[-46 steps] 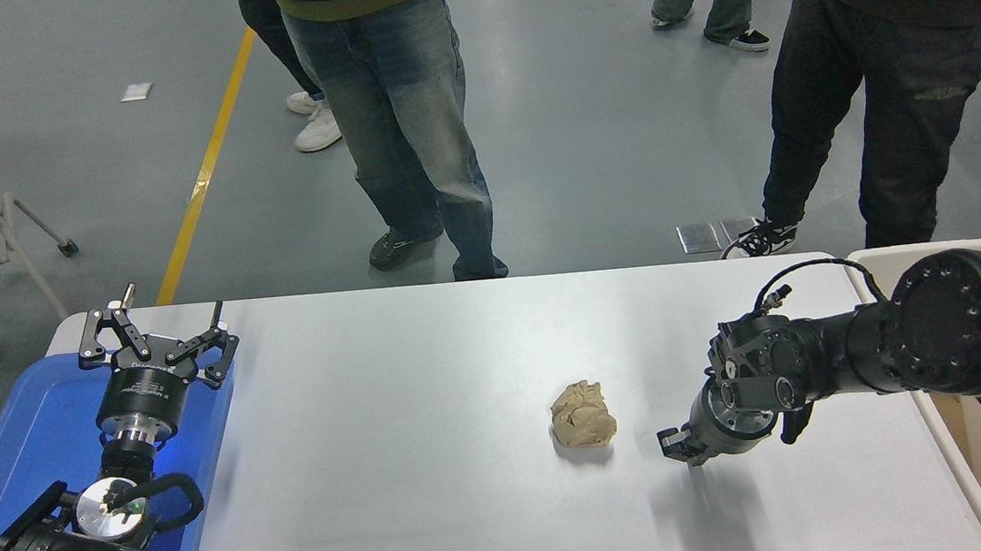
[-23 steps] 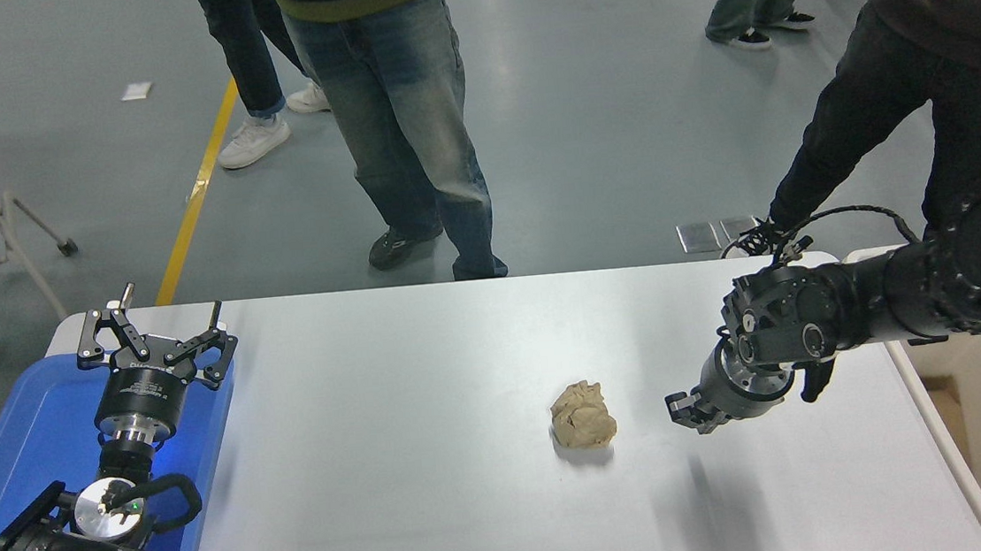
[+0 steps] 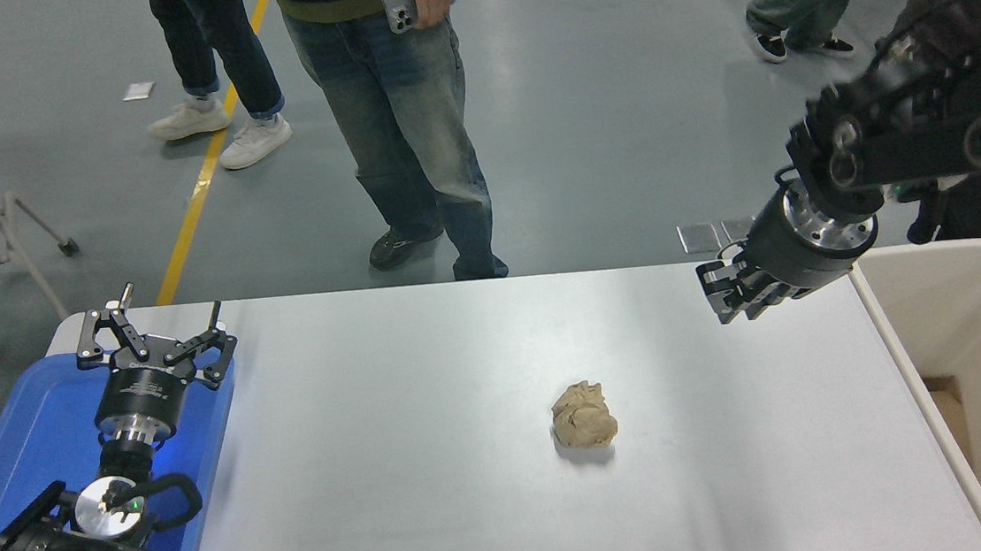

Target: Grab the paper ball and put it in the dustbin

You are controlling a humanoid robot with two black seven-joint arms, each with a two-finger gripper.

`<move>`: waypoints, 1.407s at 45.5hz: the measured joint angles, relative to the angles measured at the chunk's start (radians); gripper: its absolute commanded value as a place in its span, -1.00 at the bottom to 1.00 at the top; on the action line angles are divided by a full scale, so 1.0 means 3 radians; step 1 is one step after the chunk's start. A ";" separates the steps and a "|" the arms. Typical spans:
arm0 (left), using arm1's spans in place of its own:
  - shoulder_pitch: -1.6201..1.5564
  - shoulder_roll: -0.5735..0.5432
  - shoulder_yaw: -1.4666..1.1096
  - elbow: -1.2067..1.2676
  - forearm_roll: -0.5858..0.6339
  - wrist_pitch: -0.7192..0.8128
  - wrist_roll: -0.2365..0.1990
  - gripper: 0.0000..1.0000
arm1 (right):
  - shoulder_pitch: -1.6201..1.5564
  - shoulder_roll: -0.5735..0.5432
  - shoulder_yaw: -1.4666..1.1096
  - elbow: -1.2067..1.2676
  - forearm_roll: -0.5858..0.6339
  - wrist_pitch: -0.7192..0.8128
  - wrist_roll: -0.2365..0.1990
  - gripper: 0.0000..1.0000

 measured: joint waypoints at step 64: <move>-0.0008 0.0005 0.0009 -0.0003 0.0005 0.0000 0.0004 0.99 | -0.1750 0.0999 0.1156 -0.1438 -0.0453 -0.0485 -0.0005 1.00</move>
